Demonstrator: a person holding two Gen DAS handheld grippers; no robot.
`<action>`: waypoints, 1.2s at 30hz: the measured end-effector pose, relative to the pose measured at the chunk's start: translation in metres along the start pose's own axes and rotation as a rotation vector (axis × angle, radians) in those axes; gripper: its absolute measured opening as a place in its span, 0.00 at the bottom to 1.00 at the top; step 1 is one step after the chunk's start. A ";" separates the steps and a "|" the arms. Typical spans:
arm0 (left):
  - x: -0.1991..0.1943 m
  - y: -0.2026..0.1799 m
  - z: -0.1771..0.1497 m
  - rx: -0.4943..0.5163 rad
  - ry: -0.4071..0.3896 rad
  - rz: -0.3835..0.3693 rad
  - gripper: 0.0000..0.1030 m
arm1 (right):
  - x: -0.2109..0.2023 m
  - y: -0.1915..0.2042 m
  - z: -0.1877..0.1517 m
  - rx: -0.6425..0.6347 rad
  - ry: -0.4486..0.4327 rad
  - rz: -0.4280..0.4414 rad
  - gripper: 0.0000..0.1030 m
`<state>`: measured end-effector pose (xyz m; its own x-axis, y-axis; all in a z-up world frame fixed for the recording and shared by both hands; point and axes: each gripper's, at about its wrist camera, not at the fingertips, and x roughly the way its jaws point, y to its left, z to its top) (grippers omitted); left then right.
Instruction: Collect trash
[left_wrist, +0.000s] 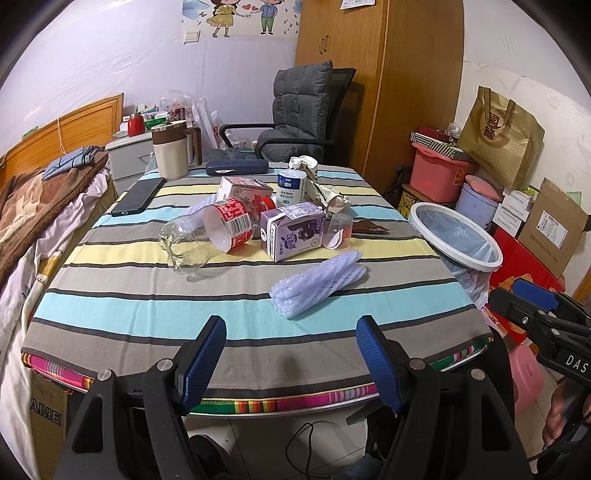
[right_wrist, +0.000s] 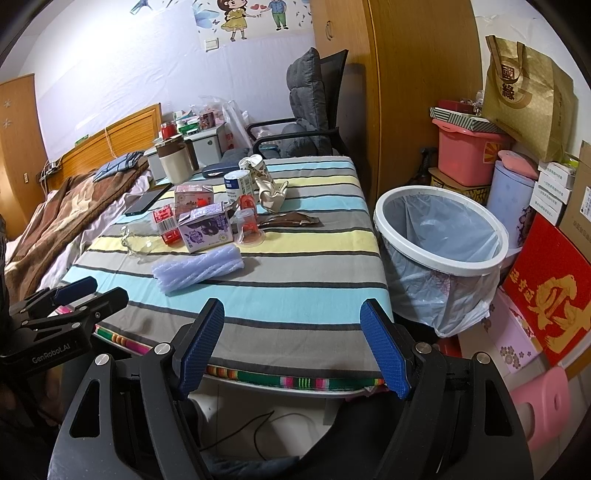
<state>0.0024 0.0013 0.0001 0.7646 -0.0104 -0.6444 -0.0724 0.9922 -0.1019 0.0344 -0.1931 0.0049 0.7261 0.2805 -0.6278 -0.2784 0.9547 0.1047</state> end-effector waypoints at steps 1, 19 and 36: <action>0.000 0.000 0.000 0.000 -0.001 0.001 0.70 | 0.000 0.000 0.000 0.000 0.000 0.000 0.75; -0.003 -0.002 0.000 0.009 -0.003 0.002 0.70 | 0.000 0.000 0.000 0.002 0.002 0.000 0.75; 0.010 -0.004 0.002 0.027 0.021 -0.019 0.70 | 0.007 -0.001 0.001 0.008 0.015 0.012 0.75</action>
<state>0.0119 -0.0023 -0.0043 0.7519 -0.0320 -0.6585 -0.0403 0.9947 -0.0943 0.0406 -0.1917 0.0012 0.7135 0.2903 -0.6376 -0.2817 0.9522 0.1183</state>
